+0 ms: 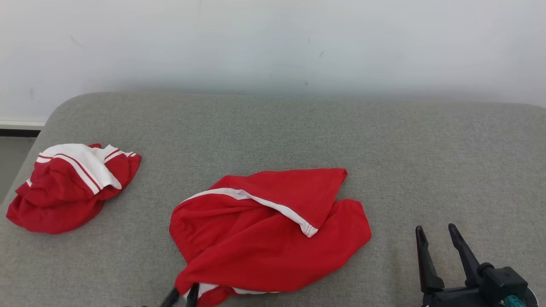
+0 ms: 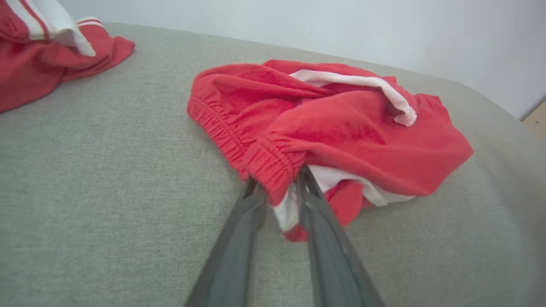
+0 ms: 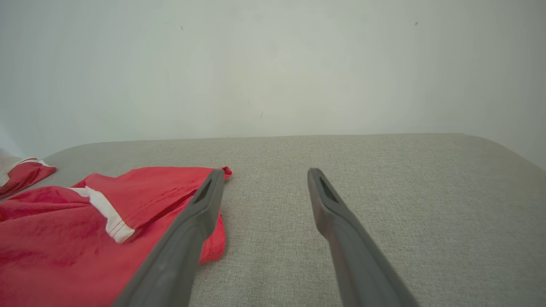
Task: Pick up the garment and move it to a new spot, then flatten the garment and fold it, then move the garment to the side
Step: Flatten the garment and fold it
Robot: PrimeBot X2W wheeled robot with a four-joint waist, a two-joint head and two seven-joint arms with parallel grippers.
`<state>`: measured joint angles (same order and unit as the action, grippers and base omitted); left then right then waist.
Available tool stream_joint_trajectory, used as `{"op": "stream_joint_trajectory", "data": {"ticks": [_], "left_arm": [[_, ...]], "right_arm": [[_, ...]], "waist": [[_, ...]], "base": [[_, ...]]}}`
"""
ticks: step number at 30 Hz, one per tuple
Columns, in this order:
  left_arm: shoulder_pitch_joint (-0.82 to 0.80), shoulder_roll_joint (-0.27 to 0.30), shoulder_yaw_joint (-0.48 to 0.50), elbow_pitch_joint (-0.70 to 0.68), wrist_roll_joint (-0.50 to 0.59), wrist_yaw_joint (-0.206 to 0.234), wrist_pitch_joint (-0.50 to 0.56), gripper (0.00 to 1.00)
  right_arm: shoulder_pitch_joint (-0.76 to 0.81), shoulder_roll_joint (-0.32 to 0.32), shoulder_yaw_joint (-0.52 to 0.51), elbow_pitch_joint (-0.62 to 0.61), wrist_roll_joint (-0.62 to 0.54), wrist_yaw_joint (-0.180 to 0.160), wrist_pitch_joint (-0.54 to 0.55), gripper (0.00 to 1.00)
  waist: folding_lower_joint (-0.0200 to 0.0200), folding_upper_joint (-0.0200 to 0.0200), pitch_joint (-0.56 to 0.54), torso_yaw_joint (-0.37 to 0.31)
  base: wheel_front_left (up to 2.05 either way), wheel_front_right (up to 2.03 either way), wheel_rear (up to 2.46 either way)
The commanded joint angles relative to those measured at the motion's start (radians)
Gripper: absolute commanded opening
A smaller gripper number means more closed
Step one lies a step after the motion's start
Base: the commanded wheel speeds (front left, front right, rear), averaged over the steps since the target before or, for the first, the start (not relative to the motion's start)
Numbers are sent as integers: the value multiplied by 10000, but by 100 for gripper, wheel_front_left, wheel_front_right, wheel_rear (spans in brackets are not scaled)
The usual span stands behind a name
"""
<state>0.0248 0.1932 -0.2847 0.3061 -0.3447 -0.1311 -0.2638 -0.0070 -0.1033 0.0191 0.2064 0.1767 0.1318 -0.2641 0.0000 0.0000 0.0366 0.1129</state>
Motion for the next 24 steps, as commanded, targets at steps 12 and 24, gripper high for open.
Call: {"op": "stream_joint_trajectory", "data": {"ticks": [12, 24], "left_arm": [[278, -849, 2492, -1903, 836, 58, -10, 100], [-284, -1239, 3353, -1875, 1559, 25, -9, 100]], "right_arm": [[249, -84, -299, 121, 161, -23, -2, 100], [-257, -389, 536, 1118, 10, -23, -2, 100]], "waist": [[0, 0, -199, 362], [0, 0, 22, 577]], "base": [[0, 0, 0], [0, 0, 0]]}}
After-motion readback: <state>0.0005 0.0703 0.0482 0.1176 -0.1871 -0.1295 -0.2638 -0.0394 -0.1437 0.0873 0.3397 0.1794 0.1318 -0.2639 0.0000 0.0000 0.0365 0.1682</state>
